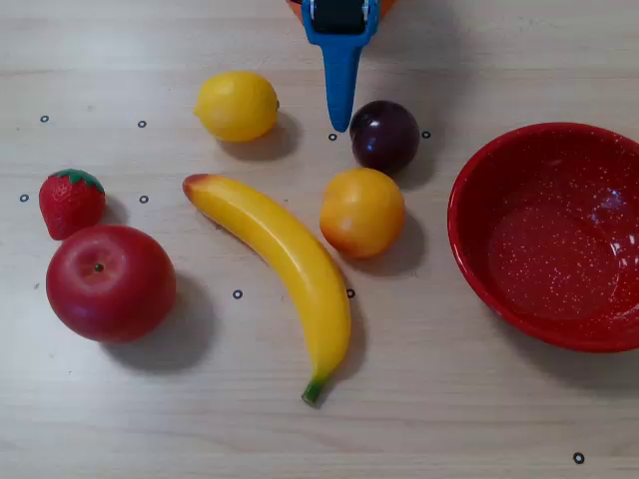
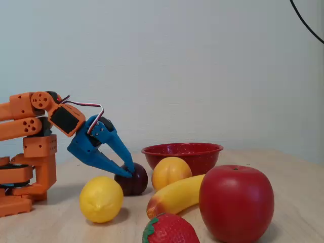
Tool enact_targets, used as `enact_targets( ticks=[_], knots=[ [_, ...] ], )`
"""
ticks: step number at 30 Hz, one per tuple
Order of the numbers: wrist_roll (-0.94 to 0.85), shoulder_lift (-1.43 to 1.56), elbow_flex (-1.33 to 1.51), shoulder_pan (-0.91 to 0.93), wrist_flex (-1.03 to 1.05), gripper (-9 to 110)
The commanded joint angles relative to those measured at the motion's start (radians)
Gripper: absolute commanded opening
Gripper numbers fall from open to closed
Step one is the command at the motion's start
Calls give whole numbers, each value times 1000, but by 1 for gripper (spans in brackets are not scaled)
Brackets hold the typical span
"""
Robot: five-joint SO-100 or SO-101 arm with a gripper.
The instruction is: Put the lemon in the red bowl.
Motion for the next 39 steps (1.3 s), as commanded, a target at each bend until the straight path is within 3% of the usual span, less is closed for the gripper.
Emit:
enact_targets(
  ticks=[1, 19, 39],
  knots=[
    [-3, 15, 9, -8, 2, 0],
    [8, -2, -12, -14, 25, 0],
    [169, -422, -453, -199, 313, 0]
  ],
)
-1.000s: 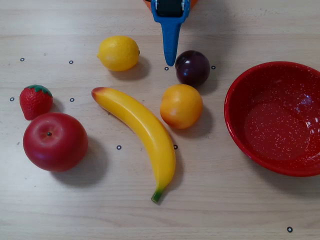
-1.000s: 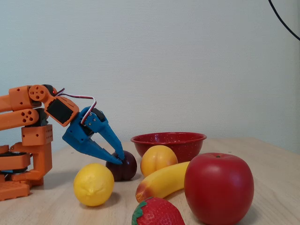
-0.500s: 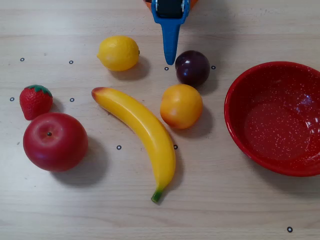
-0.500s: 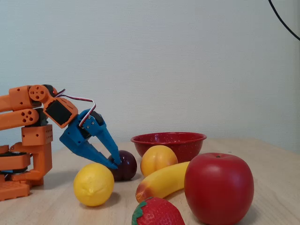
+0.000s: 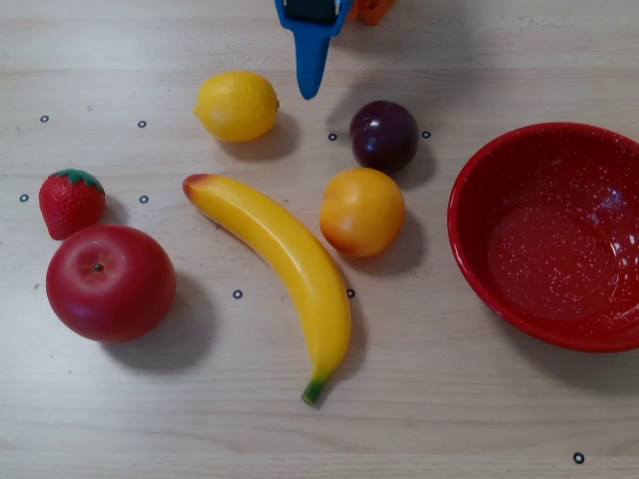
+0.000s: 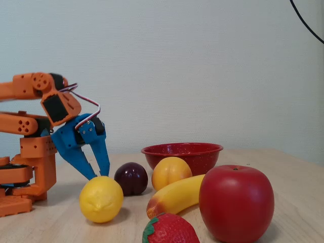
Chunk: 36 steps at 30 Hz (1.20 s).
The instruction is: Put the lemon in the red bowl.
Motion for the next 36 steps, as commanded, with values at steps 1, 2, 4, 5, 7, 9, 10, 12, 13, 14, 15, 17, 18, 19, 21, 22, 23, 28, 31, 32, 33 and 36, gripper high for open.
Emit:
enact_targets(
  ticks=[1, 2, 4, 5, 7, 9, 10, 12, 13, 14, 15, 17, 18, 19, 21, 22, 23, 28, 31, 32, 33, 36],
  knots=[
    [46, -34, -133, -41, 21, 0],
    [60, -51, -153, -46, 31, 0],
    [80, -84, -196, -48, 54, 0],
    [92, -100, -216, -48, 64, 0],
    [118, -133, -258, -49, 87, 0],
    [120, -166, -296, -52, 127, 0],
    [120, -186, -318, -55, 152, 0],
    [123, -232, -364, -66, 202, 0],
    [144, -255, -388, -72, 225, 0],
    [149, -279, -416, -80, 249, 0],
    [152, -307, -446, -91, 273, 0],
    [179, -360, -503, -103, 319, 0],
    [192, -383, -531, -107, 339, 0],
    [199, -405, -557, -114, 357, 0],
    [235, -431, -597, -124, 388, 0],
    [249, -442, -612, -132, 394, 0],
    [265, -456, -629, -138, 403, 0],
    [376, -525, -710, -189, 465, 4],
    [400, -620, -778, -236, 503, 5],
    [402, -649, -801, -255, 508, 6],
    [405, -675, -822, -272, 509, 6],
    [414, -744, -897, -313, 515, 7]
  ],
)
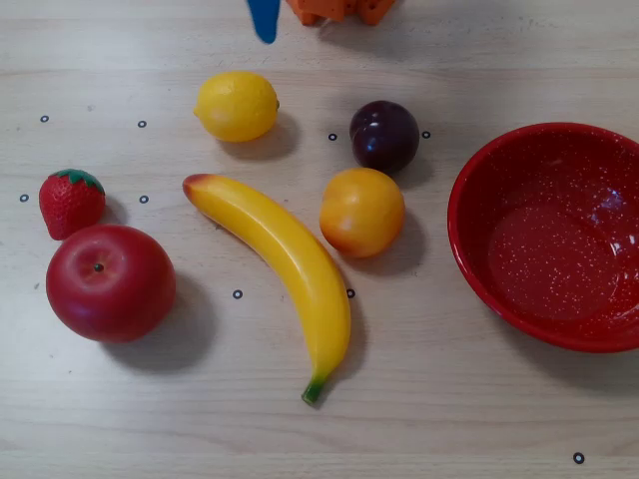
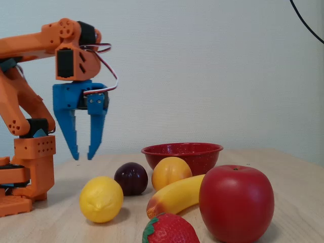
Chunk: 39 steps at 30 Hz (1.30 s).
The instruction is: Put the lemon in the red bowl.
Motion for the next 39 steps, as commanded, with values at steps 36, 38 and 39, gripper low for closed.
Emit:
enact_targets(
  ticks=[36, 38, 39],
  knots=[
    [268, -110, 0, -193, -114, 56],
    [293, -109, 18, -195, -123, 59],
    [293, -107, 28, -193, -138, 59]
  ],
)
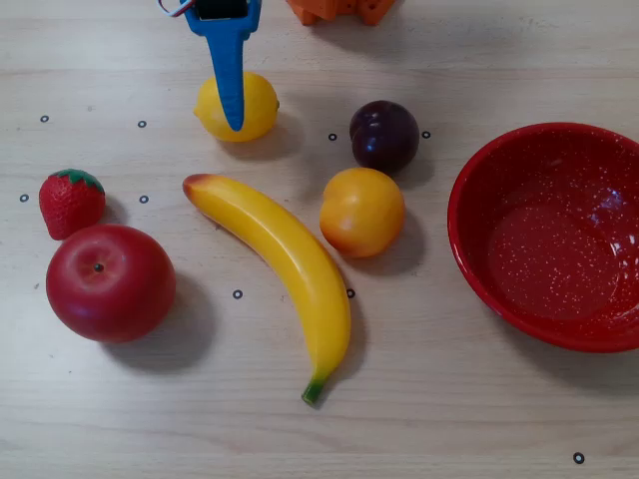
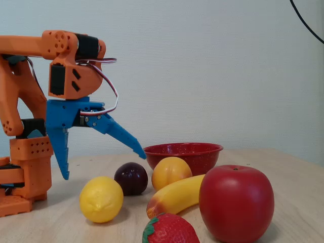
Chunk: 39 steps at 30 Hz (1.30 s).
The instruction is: Put the lemon in the red bowl.
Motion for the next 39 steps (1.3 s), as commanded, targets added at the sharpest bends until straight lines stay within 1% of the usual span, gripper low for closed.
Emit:
enact_targets(
  ticks=[1, 15, 21, 39],
  knots=[
    [34, 48, -8, -28, -44, 59],
    [61, 28, 100, -25, -227, 65],
    [71, 0, 115, -15, -258, 66],
    [84, -29, 232, -9, -414, 66]
  ],
)
